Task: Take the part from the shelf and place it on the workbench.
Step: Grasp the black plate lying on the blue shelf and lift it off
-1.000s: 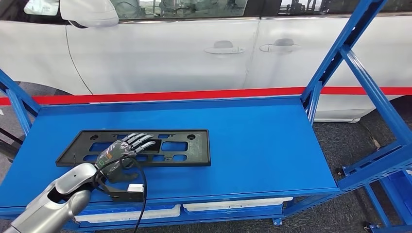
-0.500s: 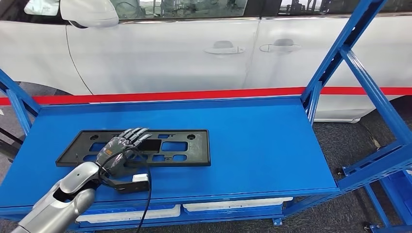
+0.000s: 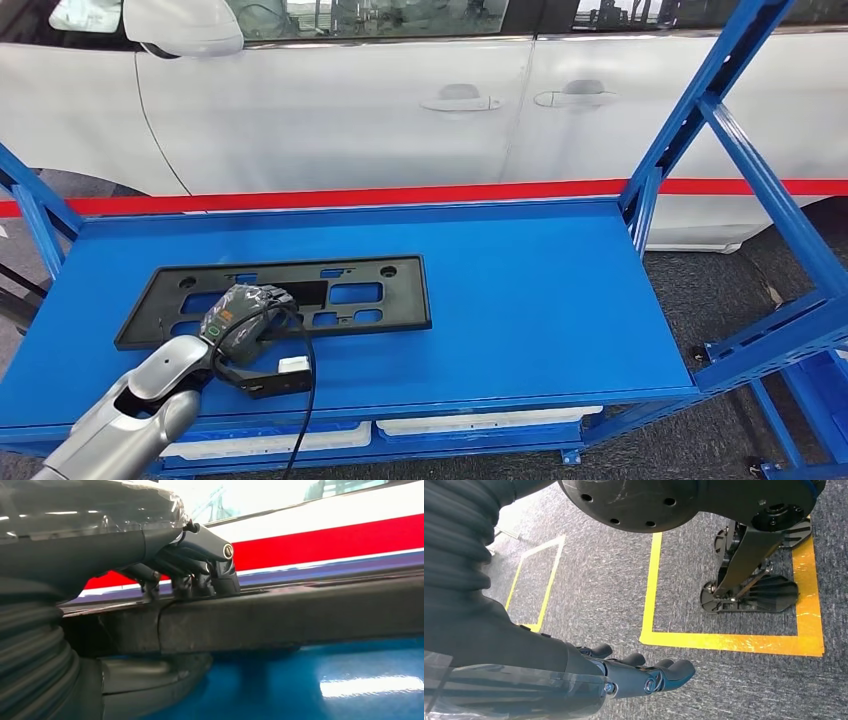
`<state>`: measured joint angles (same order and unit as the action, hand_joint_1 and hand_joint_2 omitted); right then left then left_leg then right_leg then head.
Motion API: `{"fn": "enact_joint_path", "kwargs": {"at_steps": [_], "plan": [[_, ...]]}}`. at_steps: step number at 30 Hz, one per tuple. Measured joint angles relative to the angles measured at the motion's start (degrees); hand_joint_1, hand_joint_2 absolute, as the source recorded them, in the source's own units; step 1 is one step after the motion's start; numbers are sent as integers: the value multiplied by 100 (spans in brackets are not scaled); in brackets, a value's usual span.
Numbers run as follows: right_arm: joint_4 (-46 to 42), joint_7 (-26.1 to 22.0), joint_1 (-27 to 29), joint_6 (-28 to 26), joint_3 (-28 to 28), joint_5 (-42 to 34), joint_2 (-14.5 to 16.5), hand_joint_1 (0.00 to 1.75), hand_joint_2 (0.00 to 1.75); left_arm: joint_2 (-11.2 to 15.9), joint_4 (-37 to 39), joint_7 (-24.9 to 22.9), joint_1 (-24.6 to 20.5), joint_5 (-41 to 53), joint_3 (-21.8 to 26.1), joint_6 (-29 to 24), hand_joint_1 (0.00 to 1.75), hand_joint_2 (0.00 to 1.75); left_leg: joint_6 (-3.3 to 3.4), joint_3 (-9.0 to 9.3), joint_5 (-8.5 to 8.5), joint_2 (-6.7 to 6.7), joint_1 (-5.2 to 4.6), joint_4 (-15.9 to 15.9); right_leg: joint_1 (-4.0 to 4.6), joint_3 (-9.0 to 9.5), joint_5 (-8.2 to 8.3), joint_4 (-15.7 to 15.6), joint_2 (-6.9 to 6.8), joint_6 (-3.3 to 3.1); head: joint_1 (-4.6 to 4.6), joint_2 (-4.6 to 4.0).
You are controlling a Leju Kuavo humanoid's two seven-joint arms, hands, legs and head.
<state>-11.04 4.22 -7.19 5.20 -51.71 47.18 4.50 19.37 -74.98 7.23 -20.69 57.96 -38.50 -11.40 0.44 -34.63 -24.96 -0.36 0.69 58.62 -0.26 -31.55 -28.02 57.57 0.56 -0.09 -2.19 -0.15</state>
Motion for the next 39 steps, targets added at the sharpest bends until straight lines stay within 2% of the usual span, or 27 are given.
{"fn": "enact_joint_path", "kwargs": {"at_steps": [16, 23, 33, 39], "plan": [[0, -30, 23, 0, -2, -35, 0, 0, 175, -5, -9, -65, -16, 231, 36, -110, 175, 175, -1, 11, 0, 0, 0, 0, 0, 6, 0, 9, 1, 0, 0, 0], [0, -39, 35, -8, -7, -64, 0, 0, 175, -10, -176, -118, 223, 451, 125, -658, 175, 175, -1, 9, -1, 1, 0, 0, 0, 2, -1, 9, 4, -1, 0, 0], [0, -103, 95, -39, -13, -98, 0, 0, 175, -13, -1078, -226, 767, 1225, 387, -1688, 175, 175, -1, -6, -1, 1, 0, 0, 0, -11, -4, 9, 4, -4, 0, 0], [0, -114, 97, -65, -15, -102, 0, 0, 175, 109, -1529, -342, 937, 1825, 584, -2045, 175, 175, -1, -8, -1, 1, 0, 0, 0, -14, -4, 10, 3, -4, 0, 0]]}}
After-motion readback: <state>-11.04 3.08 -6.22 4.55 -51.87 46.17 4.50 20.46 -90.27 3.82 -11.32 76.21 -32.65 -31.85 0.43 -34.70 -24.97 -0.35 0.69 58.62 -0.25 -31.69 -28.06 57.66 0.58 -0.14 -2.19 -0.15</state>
